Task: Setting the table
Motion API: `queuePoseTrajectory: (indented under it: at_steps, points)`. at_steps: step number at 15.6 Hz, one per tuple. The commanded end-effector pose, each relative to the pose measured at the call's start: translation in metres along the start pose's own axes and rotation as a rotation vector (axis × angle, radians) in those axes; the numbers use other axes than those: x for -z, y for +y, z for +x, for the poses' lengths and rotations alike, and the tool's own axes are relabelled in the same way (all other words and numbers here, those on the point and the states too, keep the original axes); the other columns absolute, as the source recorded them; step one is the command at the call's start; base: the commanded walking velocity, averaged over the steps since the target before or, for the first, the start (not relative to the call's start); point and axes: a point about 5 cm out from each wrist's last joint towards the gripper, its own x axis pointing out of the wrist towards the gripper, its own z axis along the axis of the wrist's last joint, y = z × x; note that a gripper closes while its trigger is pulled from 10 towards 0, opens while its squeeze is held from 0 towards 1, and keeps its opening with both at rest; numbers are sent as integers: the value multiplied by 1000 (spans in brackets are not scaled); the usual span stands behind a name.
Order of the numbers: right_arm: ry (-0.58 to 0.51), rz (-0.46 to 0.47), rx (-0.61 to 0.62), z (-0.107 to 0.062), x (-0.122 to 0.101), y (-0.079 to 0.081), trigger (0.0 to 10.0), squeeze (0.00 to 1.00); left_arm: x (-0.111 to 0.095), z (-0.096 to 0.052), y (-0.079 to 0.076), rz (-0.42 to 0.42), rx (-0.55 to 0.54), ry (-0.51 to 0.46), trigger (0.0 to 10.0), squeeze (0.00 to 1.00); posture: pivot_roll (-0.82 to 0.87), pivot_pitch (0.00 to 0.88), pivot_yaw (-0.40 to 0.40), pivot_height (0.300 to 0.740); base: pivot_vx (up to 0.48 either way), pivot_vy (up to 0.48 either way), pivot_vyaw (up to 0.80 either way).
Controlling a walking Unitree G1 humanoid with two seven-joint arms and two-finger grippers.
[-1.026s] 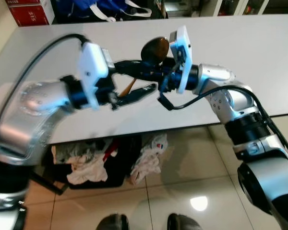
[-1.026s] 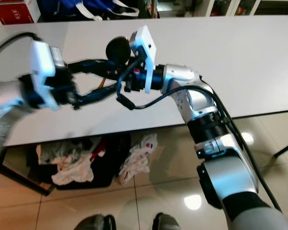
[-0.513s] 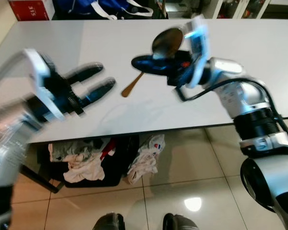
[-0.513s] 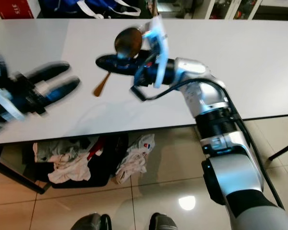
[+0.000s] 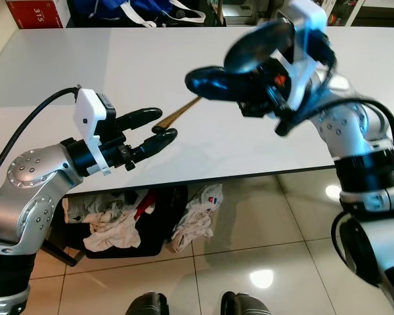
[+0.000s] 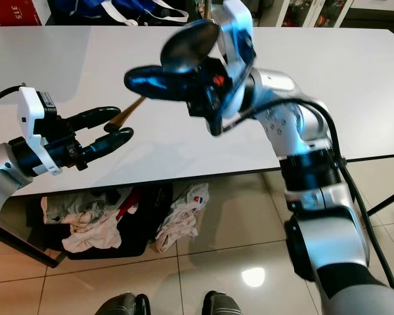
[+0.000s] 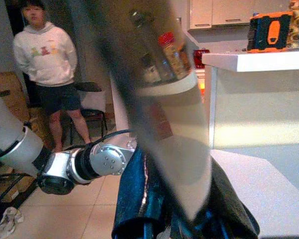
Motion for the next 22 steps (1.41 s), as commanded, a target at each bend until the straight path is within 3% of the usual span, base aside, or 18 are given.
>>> queuePoseTrajectory:
  at_steps: [1,3,5,11,12,13,22]
  points:
    - [34,54,-90,8,10,7,0,0,-14,3,-5,39,44,-26,10000,0,-62,99,-32,740,0,0,0]
    - [39,57,-94,10,12,8,0,0,-2,6,-19,51,150,70,10000,0,-62,98,-30,740,0,0,0]
    - [41,59,-95,10,13,9,0,0,-1,8,-20,68,156,87,10000,0,-62,95,-31,740,0,0,0]
    - [67,41,-86,9,13,10,0,0,-11,8,-13,30,129,39,10000,0,-65,96,-34,740,0,0,0]
    - [75,39,-91,10,14,11,0,0,-10,8,-15,13,143,45,1804,0,-64,98,-36,740,0,0,0]
    - [80,39,-96,11,15,11,0,0,-8,8,-16,-4,151,54,0,0,-64,98,-36,740,0,0,0]
    - [114,28,-162,15,14,21,0,0,-3,13,-17,-28,151,104,0,0,-69,105,-49,740,0,0,0]
